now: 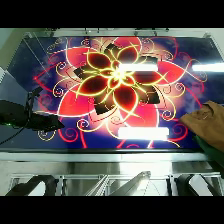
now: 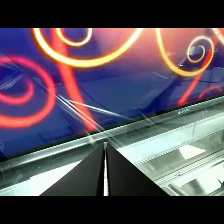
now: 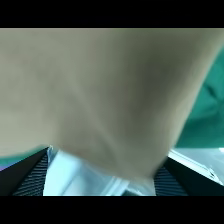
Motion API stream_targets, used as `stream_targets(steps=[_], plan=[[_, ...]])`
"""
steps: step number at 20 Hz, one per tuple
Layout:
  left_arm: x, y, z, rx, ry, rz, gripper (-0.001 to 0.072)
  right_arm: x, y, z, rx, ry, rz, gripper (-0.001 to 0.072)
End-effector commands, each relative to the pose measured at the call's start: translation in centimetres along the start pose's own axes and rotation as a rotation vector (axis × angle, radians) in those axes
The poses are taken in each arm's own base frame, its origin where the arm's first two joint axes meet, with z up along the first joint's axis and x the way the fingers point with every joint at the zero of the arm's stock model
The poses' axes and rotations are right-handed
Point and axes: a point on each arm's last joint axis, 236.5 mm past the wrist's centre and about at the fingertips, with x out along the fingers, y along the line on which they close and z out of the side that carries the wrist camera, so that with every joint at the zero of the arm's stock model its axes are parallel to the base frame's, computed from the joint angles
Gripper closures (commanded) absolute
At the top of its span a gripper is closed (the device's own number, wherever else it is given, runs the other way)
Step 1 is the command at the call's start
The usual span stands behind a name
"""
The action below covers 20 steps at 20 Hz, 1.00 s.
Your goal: Fold the shirts.
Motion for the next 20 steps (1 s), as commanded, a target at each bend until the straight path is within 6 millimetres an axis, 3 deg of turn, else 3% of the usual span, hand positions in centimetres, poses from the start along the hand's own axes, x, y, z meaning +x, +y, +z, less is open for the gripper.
stream_targets(steps=[1,4,7,9,10,13,14,15,16,18,20], plan=[[0.0,0.0,0.0,0.001,-0.001,0.001,0.0687,-0.1,0.5,-1.5,-0.028,0.058,0.023,0.0013],[0.0,-0.2,0.0,-0.001,-0.002,-0.009,0.0687,-1.6,3.8,-2.8,-0.074,0.06,0.163,0.0013],[-0.4,-2.2,0.8,-0.007,-0.031,-0.086,0.0687,-3.6,5.9,-5.8,-0.144,0.11,0.228,0.0014],[-1.3,-3.3,1.9,0.02,-0.067,-0.111,0.0687,-5.2,8.6,-7.6,-0.216,0.115,0.315,0.0014],[-1.9,-3.5,2.5,0.034,-0.086,-0.107,0.0687,-6.2,10.8,-8.0,-0.255,0.095,0.391,0.0014],[-3.8,-4.3,4.6,0.072,-0.155,-0.094,0.0688,-10.8,20.7,-8.9,-0.356,0.013,0.754,0.0019],[-4.4,-4.4,5.5,0.081,-0.189,-0.088,0.0688,-12.1,24.1,-9.3,-0.382,-0.008,0.856,0.0112],[-4.8,-4.5,6.3,0.085,-0.212,-0.083,0.0688,-12.9,27.0,-9.9,-0.41,-0.012,0.929,0.0473],[-4.9,-4.4,7.2,0.085,-0.216,-0.082,0.0688,-13.3,30.2,-10.9,-0.473,-0.018,0.999,0.0682],[-4.6,-4.1,8.8,0.073,-0.196,-0.086,0.0689,-12.4,35.5,-13.7,-0.572,0.001,1.068,0.0686],[-4.1,-3.6,10.7,0.058,-0.188,-0.094,0.0689,-10.0,39.7,-16.8,-0.666,0.013,1.054,0.0688]])
